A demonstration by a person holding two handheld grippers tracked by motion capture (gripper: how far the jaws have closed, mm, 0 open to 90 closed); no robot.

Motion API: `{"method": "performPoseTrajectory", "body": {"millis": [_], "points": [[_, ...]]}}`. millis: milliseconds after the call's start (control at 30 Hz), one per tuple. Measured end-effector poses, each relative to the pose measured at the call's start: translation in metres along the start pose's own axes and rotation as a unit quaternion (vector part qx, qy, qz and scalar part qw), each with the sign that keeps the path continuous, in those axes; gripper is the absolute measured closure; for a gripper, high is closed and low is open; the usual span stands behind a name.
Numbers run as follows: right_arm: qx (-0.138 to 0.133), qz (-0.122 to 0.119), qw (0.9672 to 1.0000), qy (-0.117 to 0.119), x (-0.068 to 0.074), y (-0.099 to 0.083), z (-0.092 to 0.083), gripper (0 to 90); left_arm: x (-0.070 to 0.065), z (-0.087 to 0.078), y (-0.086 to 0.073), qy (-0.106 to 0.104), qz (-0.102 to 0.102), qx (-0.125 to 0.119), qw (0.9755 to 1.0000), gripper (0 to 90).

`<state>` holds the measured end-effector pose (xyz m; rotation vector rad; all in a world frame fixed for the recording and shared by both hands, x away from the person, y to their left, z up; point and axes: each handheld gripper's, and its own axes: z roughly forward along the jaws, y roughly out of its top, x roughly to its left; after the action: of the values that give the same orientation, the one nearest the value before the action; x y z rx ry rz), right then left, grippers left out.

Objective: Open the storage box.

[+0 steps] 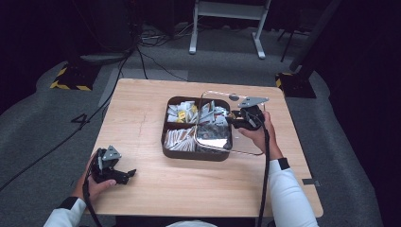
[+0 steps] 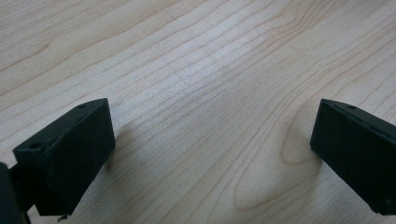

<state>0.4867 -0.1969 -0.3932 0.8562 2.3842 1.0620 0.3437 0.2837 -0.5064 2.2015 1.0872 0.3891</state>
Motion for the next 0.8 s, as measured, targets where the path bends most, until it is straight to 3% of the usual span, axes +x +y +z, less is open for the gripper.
{"method": "performPoseTrajectory", "body": {"millis": [800], "points": [[0.005, 0.03, 0.999, -0.031, -0.032, -0.034, -0.033, 59.0, 0.0, 0.0, 0.0, -0.002, -0.001, 0.0, 1.0, 0.1]]}}
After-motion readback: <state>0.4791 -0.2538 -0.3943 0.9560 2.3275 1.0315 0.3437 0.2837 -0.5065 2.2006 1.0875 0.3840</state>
